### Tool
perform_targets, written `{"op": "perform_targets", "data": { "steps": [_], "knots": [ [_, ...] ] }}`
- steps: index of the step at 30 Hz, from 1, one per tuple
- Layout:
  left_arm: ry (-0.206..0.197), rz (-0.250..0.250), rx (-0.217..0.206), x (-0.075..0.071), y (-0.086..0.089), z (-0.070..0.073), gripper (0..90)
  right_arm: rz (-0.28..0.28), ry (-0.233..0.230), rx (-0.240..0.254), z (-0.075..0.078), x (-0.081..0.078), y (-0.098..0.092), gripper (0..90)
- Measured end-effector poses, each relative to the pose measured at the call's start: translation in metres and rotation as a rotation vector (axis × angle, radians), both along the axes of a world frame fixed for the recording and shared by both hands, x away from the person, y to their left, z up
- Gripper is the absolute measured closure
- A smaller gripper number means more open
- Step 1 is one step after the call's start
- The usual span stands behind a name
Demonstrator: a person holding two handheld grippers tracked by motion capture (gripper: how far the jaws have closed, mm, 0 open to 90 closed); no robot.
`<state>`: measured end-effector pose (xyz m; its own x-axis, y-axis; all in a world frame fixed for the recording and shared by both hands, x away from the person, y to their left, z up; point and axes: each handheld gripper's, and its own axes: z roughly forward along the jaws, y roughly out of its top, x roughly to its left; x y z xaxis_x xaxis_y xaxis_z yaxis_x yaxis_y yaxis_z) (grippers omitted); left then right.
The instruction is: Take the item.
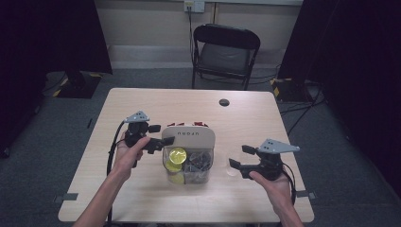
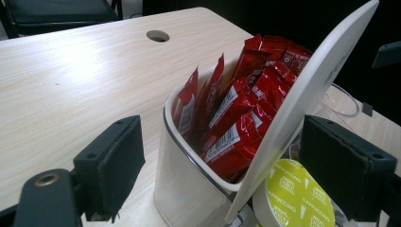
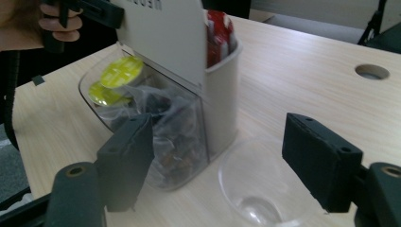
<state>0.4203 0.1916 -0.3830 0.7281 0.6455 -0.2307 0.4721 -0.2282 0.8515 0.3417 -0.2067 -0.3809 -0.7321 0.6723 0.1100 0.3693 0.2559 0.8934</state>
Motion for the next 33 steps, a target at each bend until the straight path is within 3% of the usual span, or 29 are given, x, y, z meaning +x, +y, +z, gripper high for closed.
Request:
{"op": "perform_targets", "data": {
  "steps": [17, 26, 33],
  "knots": [
    [0.005, 0.004, -0.005, 0.000, 0.001, 0.000, 14.7, 0.212, 0.040, -0.015, 0.003, 0.016, 0.071, 46.5],
    [0.008, -0.003, -0.006, 0.001, 0.001, -0.001, 14.7, 0.261, 0.076, -0.050, -0.013, 0.037, 0.097, 49.2],
    [0.008, 0.000, -0.009, 0.000, 0.001, -0.001, 14.7, 0.280, 0.087, -0.088, -0.023, 0.042, 0.107, 59.2]
  ]
}}
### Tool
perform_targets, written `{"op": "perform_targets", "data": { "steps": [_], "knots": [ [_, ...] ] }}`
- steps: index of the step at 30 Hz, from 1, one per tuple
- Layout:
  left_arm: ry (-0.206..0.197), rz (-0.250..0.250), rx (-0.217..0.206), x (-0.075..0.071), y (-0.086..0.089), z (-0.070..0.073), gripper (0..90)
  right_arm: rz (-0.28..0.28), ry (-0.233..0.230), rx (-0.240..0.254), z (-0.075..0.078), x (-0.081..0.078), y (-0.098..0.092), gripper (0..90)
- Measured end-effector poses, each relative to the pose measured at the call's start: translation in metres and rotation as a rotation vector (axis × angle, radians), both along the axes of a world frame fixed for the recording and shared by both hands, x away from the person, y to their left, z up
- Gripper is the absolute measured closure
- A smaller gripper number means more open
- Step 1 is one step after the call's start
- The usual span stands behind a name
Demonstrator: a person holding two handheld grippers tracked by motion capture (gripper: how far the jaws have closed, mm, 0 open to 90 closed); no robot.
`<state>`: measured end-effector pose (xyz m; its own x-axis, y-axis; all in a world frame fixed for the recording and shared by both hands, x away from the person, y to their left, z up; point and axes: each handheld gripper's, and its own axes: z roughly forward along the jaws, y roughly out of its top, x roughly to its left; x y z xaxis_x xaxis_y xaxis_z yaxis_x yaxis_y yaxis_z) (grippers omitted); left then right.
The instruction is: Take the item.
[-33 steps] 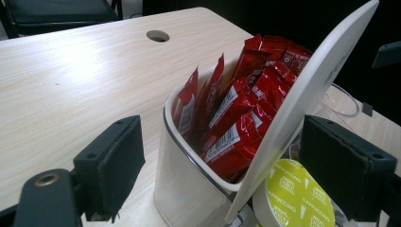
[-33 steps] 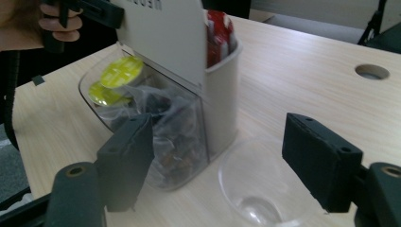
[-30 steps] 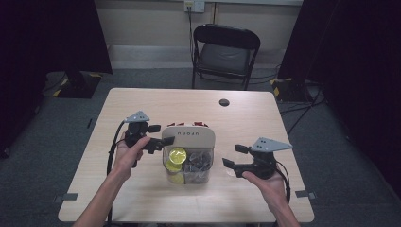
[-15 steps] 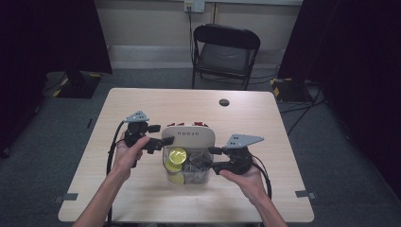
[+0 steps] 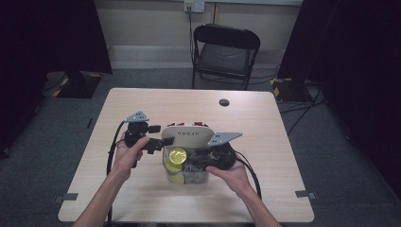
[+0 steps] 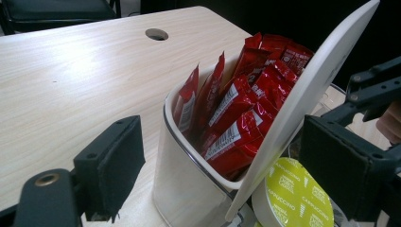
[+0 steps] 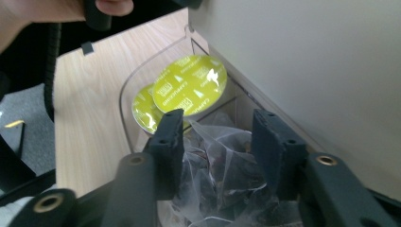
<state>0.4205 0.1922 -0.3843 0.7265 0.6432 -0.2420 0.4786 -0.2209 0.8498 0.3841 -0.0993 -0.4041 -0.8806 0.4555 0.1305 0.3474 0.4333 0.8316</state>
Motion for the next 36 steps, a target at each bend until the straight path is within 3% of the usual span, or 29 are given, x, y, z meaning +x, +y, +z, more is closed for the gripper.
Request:
{"op": "perform_targets", "data": {
  "steps": [25, 36],
  "knots": [
    [0.007, -0.002, 0.017, -0.0002, -0.0012, -0.0012, 15.2, -0.007, 0.040, -0.002, -0.0103, 0.0042, -0.0021, 90.0],
    [0.008, -0.007, 0.004, 0.0004, -0.0008, -0.0020, 15.1, -0.006, 0.045, 0.037, -0.0048, 0.0021, -0.0045, 90.0]
  ]
}}
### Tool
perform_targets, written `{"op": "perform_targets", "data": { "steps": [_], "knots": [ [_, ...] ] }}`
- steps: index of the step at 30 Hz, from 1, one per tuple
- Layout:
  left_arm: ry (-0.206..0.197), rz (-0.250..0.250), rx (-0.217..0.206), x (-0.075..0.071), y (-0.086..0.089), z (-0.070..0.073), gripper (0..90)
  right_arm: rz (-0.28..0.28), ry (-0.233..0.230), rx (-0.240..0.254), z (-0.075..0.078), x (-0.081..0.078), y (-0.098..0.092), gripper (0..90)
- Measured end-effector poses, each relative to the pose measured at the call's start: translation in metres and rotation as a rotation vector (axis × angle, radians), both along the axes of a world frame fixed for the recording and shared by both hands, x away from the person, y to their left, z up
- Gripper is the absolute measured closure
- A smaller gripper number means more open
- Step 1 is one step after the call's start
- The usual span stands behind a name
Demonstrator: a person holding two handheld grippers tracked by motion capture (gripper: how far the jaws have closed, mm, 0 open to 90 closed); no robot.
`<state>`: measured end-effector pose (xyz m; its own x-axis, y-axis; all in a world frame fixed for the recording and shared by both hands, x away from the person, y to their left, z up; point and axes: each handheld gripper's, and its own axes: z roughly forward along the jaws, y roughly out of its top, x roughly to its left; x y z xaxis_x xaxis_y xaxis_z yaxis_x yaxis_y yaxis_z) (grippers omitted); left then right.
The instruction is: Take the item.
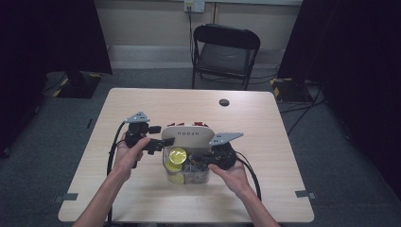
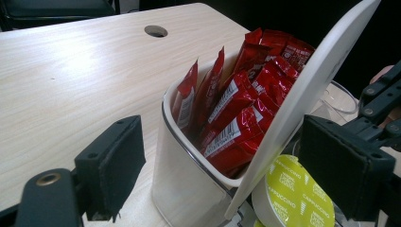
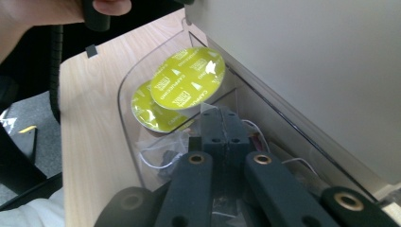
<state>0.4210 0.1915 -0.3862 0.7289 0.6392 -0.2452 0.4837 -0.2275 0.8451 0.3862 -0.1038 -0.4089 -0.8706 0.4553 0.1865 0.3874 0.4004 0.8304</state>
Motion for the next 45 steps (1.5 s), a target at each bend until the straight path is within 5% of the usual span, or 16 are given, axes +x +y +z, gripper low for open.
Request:
{"op": "perform_targets", "data": {
  "steps": [20, 45],
  "knots": [
    [0.000, 0.015, -0.028, -0.001, 0.004, 0.003, 15.2, -0.015, -0.002, 0.061, 0.012, -0.006, -0.012, 90.0],
    [0.007, 0.002, -0.005, 0.000, 0.000, -0.001, 15.2, -0.013, -0.031, 0.110, 0.029, -0.021, -0.025, 90.0]
  ]
}}
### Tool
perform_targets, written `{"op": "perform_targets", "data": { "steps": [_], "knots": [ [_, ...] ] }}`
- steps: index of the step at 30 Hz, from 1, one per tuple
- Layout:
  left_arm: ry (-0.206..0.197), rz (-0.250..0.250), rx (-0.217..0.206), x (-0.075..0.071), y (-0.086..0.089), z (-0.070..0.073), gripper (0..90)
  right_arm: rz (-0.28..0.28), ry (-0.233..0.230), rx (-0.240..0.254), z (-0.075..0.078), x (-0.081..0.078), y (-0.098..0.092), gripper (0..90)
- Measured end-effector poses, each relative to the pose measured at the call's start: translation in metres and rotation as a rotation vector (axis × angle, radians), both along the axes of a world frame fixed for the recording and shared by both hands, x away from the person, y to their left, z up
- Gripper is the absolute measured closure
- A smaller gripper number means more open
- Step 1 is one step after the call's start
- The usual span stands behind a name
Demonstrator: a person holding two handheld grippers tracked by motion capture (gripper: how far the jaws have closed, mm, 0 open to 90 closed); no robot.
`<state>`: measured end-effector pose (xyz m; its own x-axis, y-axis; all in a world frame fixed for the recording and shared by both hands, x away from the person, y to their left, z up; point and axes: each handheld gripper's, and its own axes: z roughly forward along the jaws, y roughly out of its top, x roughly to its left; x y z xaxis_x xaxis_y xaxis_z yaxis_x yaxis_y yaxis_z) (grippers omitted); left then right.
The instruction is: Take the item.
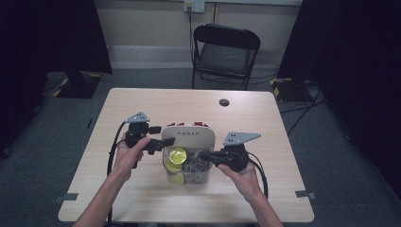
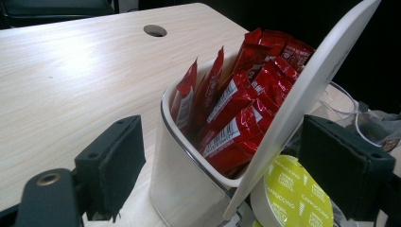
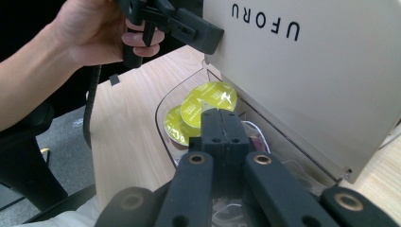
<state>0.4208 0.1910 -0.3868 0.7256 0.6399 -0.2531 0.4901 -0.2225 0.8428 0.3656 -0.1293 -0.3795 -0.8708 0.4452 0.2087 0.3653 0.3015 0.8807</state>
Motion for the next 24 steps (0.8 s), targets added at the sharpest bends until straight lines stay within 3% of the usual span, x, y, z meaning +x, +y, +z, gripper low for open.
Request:
{"op": "perform_targets", "data": {
  "steps": [24],
  "knots": [
    [0.001, 0.003, 0.004, 0.000, 0.001, 0.001, 15.2, -0.058, -0.043, 0.041, 0.018, -0.009, -0.032, 90.0]
  ]
}}
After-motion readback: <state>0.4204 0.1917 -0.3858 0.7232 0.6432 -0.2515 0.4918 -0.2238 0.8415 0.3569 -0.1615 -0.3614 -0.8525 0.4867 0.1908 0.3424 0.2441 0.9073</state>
